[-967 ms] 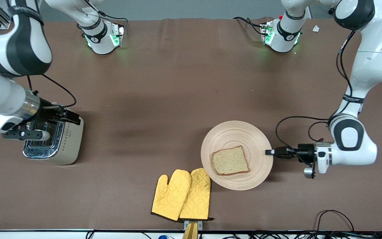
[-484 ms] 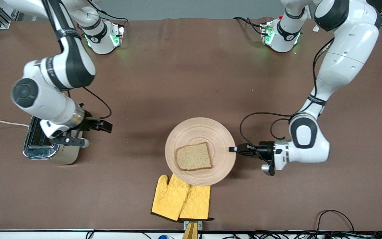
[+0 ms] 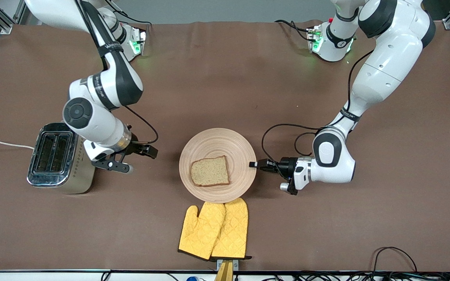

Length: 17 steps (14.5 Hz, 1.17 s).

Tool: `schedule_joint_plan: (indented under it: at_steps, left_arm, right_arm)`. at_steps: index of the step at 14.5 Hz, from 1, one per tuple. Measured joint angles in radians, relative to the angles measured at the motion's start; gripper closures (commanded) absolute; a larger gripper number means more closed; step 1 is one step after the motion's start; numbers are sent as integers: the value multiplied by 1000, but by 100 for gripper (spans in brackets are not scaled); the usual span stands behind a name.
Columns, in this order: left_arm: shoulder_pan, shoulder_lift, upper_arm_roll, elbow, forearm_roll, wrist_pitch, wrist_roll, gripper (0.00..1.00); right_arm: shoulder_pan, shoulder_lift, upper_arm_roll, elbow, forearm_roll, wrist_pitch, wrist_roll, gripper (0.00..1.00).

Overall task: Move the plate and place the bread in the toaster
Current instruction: 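Push the plate toward the table center with the left gripper while the right gripper approaches, then grasp the bread slice with the right gripper while the left gripper withdraws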

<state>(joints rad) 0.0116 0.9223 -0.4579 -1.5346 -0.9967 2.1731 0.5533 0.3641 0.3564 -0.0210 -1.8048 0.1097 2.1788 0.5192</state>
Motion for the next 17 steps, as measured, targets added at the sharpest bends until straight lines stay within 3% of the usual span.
schedule_joint_plan:
  at_steps: [5,6,8,10,12,15,17]
  left_arm:
    - [-10,0,0,-82,0,37,13,95]
    - [-16,0,0,-86,0,39,13,81]
    - [-24,0,-2,-94,-1,46,14,0]
    - [-19,-5,-2,-93,-2,52,14,0]
    - [0,-21,-1,-80,-4,67,14,0]
    - [76,-64,5,-47,9,71,-2,0]
    - [156,-82,6,-30,77,70,-13,0]
  right_arm:
    - [71,70,1,-24,22,122,111,0]
    - [88,87,1,-24,22,150,135,0]
    - [129,123,1,-21,23,188,181,12]
    - [161,150,1,-9,23,198,206,27]
    - [172,170,1,8,23,200,213,36]
    - [177,189,1,27,23,200,214,37]
    - [182,195,1,31,23,200,214,37]
